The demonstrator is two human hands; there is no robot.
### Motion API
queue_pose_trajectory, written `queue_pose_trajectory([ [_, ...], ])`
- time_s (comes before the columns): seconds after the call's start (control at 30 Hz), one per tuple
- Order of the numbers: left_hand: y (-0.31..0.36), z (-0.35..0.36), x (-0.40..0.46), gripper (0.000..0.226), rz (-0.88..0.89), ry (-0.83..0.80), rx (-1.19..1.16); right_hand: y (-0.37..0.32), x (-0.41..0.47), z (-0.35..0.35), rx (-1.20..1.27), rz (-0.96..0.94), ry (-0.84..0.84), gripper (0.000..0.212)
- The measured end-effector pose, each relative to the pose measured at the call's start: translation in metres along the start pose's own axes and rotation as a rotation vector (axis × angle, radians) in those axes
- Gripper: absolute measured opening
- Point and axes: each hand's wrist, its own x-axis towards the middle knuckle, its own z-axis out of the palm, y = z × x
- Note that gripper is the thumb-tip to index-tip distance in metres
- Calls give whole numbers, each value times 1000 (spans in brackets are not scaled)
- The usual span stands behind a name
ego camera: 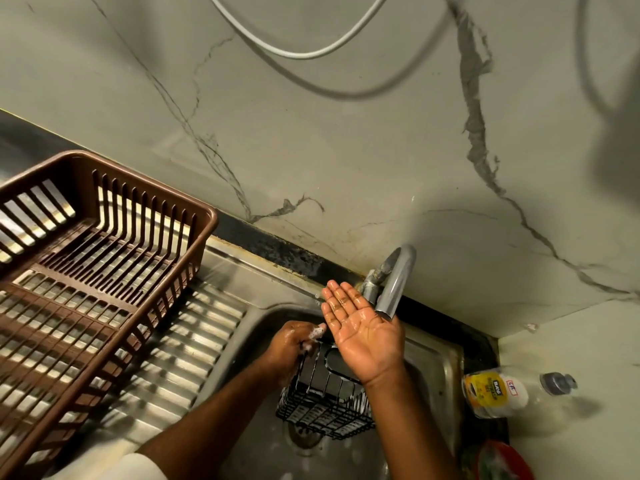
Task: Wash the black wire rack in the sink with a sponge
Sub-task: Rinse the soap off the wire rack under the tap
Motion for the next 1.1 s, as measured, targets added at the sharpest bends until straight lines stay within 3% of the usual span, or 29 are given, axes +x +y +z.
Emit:
queue_pose_trajectory([
  [0.23,-1,-4,-2,37,-13,2,17,4,14,7,-23,-39,-48,43],
  [0.37,-3,-6,-4,38,-23,-15,19,8,17,5,-160,-107,132,22],
  [0.5,-5,-6,-4,40,-50,-24,57,11,17,7,-326,-169,354,27],
  [0.6,-3,-3,-5,41,-65,-34,91,4,14,6,-383,-248,402,30],
  [0.67,-1,0,-4,40,-68,-32,97,-3,10,2,-614,-280,400,28],
  [0.8,6,7,0,42,-21,-17,142,-19,4,-26,-1651,-270,420,39],
  [0.87,12,14,1,33,9,-19,113,-26,1,-40,-1951,-297,336,44],
  [0.97,20,23,3,41,44,-49,132,-28,-6,-49,-2178,-386,277,47],
  [1.1,38,40,12,34,144,-110,476,-32,-15,-44,-2205,-470,420,48],
])
